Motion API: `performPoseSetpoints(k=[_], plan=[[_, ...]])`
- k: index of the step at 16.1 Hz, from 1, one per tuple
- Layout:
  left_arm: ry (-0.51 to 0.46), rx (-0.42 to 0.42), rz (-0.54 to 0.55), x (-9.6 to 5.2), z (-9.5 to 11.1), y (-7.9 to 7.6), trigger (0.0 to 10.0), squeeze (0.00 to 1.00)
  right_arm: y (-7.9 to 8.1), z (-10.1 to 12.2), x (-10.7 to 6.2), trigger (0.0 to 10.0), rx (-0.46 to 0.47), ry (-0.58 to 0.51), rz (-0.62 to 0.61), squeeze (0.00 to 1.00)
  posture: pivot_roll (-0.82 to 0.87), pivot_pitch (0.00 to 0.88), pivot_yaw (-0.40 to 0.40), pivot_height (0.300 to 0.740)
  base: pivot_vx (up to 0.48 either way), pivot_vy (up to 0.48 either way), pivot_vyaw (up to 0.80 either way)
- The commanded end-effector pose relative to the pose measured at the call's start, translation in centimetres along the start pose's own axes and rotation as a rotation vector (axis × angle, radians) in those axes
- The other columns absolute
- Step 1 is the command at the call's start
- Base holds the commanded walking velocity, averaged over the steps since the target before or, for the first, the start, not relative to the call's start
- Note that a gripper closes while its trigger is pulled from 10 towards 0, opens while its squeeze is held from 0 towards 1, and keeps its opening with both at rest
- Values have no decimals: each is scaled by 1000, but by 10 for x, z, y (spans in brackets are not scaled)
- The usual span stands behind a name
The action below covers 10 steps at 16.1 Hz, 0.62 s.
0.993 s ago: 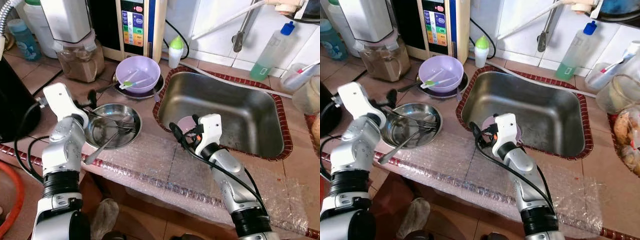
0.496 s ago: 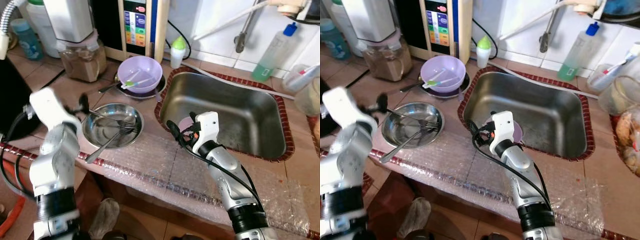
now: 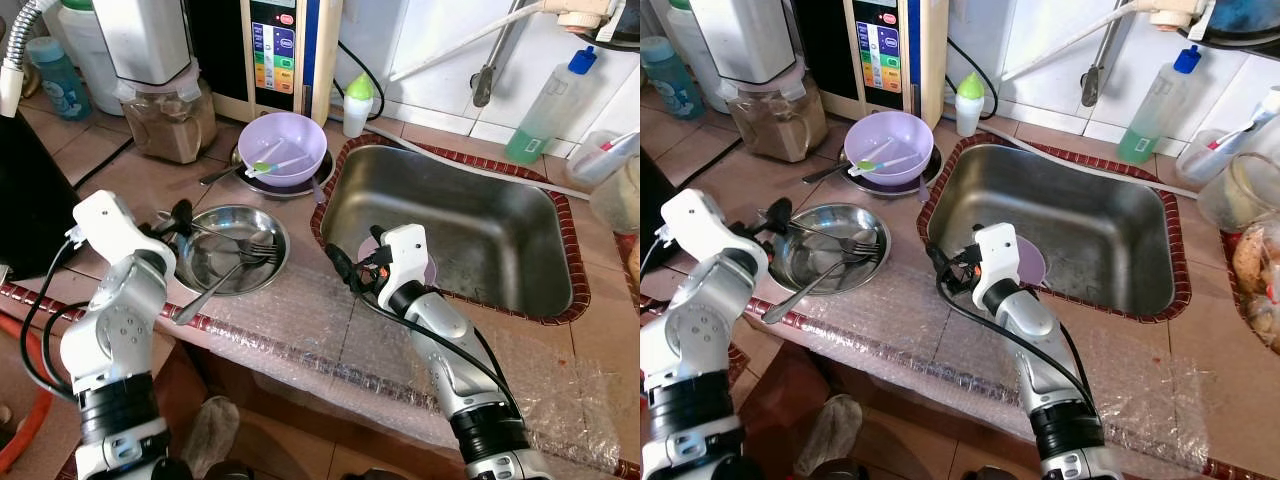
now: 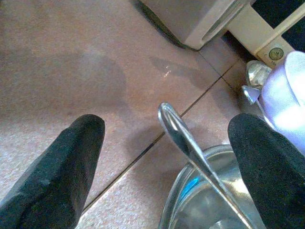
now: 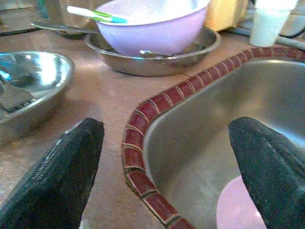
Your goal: Kitchen organization
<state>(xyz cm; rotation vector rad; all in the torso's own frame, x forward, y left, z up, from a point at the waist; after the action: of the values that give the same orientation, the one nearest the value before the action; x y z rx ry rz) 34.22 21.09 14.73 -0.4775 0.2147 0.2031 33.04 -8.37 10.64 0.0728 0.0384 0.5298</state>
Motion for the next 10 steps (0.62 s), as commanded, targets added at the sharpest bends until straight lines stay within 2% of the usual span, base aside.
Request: performPoseSetpoints(k=[1, 4, 5, 6, 7, 10], plan=[[5, -16, -16, 3, 3, -3, 10000, 0, 9, 2, 1, 10000, 7, -8, 71, 0, 78, 28, -41, 740, 0, 0, 0], [25, -36, -27, 7, 2, -3, 9765, 0, 29, -1, -5, 10000, 38, 16, 229, 0, 70, 26, -35, 740, 0, 0, 0], [33, -62, -35, 9, 1, -3, 4863, 0, 33, -3, -7, 10000, 55, 30, 267, 0, 69, 26, -33, 740, 0, 0, 0], [35, -67, -40, 9, 1, -4, 3529, 0, 34, -3, -7, 10000, 51, 33, 274, 0, 69, 26, -33, 740, 0, 0, 0], [36, -79, -54, 10, 1, -6, 0, 0, 34, -4, -7, 10000, 41, 34, 269, 0, 68, 25, -31, 740, 0, 0, 0], [36, -111, -79, 10, 2, -11, 0, 0, 34, -5, -7, 10000, 44, 37, 273, 0, 71, 26, -30, 740, 0, 0, 0]])
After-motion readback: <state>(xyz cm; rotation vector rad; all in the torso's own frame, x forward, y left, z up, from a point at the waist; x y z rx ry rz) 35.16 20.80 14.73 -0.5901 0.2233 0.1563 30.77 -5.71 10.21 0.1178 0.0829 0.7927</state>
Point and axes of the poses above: a point about 5 cm out from each wrist's last joint towards the gripper, its own x axis pointing out of the wrist towards the gripper, its own z axis along the axis of the wrist's last joint, y = z × x, the point moved 3 cm from there along x, pointing out of the wrist towards the gripper, and after that the axes turned 3 degrees about x, right-handed, at the moved point
